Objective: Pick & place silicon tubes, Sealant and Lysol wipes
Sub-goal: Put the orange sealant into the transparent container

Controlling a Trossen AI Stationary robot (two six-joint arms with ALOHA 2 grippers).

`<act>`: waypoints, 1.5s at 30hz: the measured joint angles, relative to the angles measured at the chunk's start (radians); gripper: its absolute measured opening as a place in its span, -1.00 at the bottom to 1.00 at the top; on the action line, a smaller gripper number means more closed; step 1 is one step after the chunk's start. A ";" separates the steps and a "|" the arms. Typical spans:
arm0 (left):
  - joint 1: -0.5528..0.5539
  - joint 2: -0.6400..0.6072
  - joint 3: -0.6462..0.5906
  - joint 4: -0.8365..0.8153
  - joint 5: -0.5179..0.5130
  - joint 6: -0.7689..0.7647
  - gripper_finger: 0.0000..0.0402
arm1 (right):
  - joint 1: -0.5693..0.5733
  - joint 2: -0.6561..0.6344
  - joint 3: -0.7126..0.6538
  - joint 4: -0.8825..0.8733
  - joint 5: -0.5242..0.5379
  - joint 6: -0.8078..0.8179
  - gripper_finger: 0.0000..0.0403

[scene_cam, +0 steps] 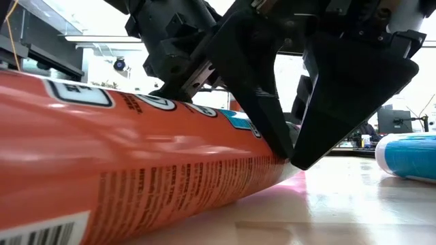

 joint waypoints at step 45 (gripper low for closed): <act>0.043 0.015 0.170 -0.136 -0.136 0.330 -0.07 | 0.069 -0.099 -0.001 -0.233 -0.069 0.086 -1.00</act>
